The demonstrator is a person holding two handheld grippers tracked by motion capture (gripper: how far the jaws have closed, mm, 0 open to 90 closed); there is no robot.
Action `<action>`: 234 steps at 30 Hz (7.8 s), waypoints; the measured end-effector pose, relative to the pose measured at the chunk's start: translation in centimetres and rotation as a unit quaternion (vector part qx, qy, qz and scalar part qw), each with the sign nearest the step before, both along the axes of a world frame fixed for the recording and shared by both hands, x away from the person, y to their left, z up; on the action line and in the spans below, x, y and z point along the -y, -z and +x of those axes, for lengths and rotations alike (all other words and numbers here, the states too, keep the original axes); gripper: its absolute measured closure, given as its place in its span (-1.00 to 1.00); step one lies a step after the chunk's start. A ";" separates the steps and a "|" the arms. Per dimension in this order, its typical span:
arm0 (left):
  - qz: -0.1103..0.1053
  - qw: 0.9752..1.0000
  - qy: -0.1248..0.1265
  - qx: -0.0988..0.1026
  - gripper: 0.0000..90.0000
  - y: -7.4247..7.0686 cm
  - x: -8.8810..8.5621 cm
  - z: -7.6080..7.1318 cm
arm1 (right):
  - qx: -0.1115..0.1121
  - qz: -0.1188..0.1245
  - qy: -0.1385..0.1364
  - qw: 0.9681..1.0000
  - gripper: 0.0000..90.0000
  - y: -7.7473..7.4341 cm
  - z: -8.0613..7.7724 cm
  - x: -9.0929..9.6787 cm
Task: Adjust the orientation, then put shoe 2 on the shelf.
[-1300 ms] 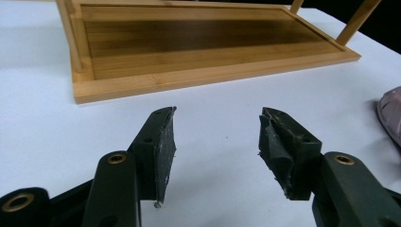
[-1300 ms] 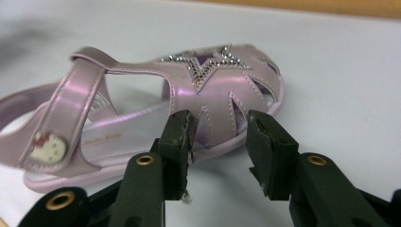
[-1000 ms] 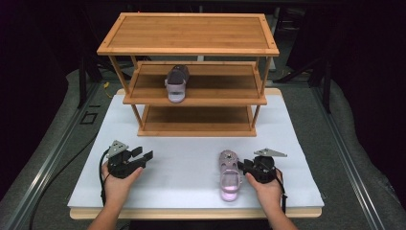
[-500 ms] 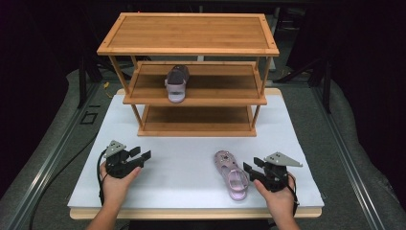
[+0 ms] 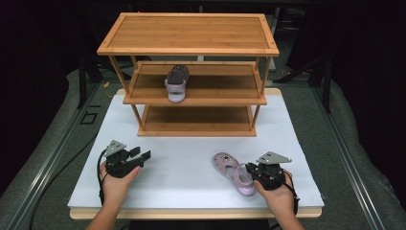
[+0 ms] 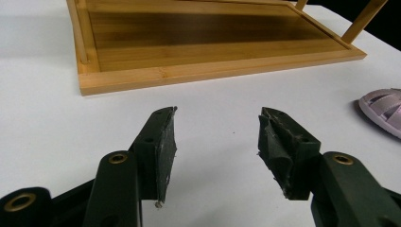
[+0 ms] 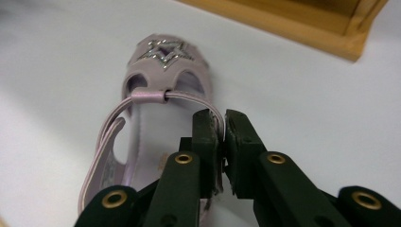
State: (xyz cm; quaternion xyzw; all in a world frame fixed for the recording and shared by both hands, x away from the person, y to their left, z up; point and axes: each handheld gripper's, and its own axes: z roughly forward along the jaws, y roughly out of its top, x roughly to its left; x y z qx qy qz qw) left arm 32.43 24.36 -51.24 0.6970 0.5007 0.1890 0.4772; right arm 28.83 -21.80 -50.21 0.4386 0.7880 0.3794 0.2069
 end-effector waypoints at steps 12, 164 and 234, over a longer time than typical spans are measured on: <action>0.001 1.000 -0.002 -0.002 0.04 0.0 -0.1 0.1 | -0.051 0.025 0.017 0.998 0.47 -0.3 1.3 3.0; -0.011 1.000 -0.005 -0.028 0.05 0.9 -1.5 1.3 | 0.087 0.127 0.129 0.980 0.85 -15.6 16.8 -11.7; -0.030 0.999 0.005 0.045 0.36 -8.9 1.8 5.9 | 0.117 0.131 0.045 0.983 0.14 -15.1 13.2 -9.1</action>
